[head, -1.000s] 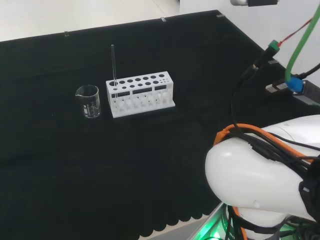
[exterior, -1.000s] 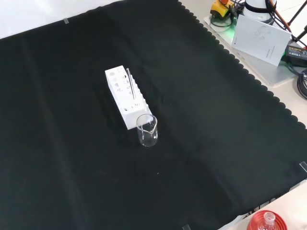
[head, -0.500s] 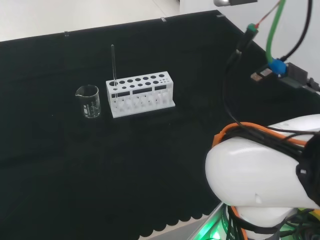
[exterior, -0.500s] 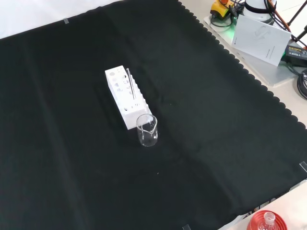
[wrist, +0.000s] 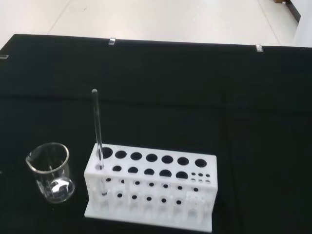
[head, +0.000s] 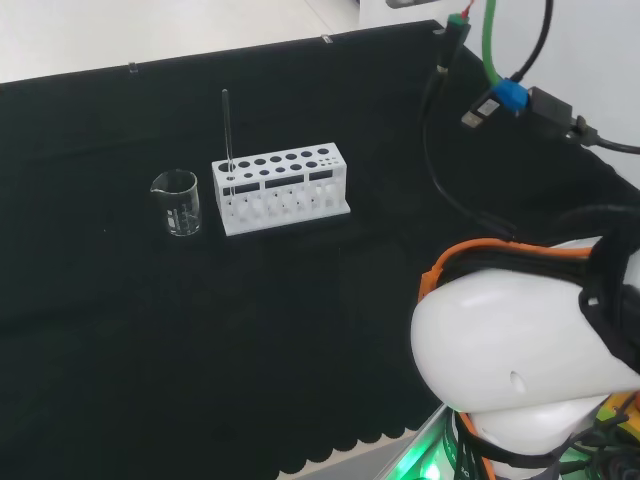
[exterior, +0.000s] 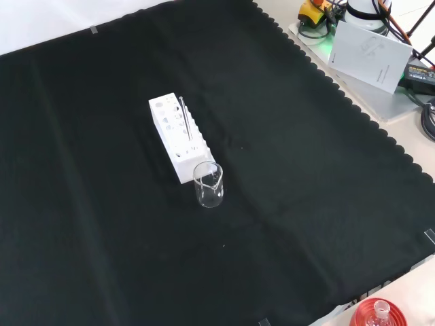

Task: Take the glass rod from the white test tube rack.

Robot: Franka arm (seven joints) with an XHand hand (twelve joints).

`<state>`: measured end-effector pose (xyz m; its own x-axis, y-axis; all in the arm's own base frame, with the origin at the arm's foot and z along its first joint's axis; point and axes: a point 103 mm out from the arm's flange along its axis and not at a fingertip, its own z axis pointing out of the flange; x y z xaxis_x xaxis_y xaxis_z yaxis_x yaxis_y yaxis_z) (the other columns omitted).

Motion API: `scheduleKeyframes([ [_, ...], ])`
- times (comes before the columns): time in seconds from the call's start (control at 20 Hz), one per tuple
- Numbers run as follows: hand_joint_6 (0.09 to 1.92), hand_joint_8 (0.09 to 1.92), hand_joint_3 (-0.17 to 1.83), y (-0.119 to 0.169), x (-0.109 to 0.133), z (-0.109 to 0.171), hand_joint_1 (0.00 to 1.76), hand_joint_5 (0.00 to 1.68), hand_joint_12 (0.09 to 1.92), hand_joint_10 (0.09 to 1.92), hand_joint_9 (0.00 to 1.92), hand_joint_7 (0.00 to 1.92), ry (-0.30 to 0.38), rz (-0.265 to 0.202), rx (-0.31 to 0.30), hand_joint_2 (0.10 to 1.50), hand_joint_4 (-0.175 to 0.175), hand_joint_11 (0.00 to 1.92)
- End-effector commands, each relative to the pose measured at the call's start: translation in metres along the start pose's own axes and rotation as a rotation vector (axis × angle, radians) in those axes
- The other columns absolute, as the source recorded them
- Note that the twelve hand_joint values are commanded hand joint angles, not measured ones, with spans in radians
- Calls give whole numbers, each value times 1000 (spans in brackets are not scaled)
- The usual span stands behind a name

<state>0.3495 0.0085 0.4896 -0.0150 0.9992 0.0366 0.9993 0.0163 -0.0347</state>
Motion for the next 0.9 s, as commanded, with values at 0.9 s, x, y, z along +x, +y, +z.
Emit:
scheduleKeyframes([
  [0.9,87,821,267,77,38,50,537,255,1522,1020,99,88,4,-116,95,808,55,30],
])
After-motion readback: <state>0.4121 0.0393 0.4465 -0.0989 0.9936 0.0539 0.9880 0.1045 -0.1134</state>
